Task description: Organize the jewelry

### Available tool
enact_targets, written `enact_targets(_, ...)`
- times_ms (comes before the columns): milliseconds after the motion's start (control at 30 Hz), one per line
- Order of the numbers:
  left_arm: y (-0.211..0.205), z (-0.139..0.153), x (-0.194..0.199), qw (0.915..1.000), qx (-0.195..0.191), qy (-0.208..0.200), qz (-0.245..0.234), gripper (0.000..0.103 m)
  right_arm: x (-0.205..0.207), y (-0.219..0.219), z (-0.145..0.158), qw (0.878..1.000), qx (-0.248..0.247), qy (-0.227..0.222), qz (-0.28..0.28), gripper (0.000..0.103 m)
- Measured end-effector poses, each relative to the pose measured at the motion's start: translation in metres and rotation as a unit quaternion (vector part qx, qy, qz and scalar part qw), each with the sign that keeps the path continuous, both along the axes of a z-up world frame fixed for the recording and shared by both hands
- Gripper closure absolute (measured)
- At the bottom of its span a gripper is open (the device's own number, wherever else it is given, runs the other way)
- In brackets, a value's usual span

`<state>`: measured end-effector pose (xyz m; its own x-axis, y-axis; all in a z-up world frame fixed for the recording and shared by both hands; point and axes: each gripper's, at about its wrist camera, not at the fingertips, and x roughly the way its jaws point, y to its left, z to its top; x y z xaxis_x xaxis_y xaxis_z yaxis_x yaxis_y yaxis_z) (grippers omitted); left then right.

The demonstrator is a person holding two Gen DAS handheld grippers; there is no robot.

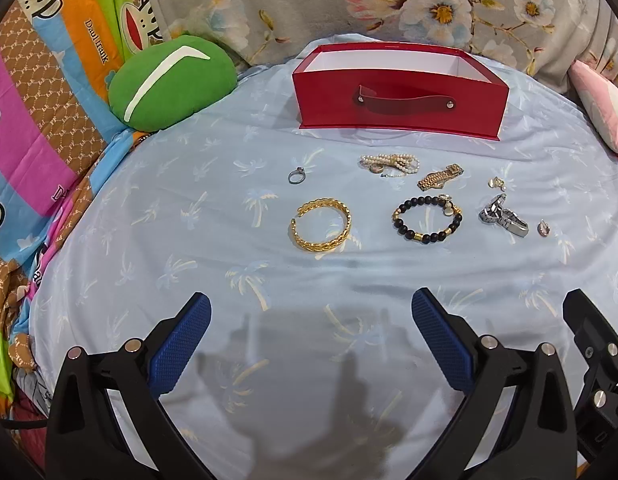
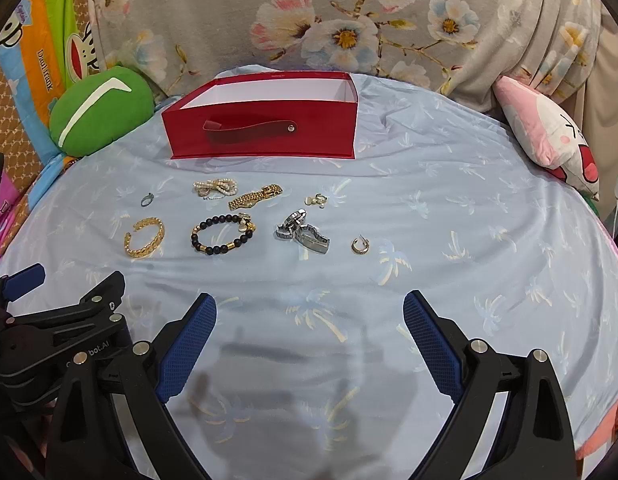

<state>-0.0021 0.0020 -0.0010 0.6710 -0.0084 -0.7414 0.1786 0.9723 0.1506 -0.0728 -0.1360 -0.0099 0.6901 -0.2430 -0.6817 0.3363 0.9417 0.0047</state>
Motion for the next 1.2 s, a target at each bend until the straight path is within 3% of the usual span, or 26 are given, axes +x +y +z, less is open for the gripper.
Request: enact_targets(1200, -0.001, -0.014, 0.007, 0.9998, 0.003, 0.017, 0.004, 0.005, 0.007, -0.004, -0.009, 1.0, 0.006, 0.003, -0.001, 0.01)
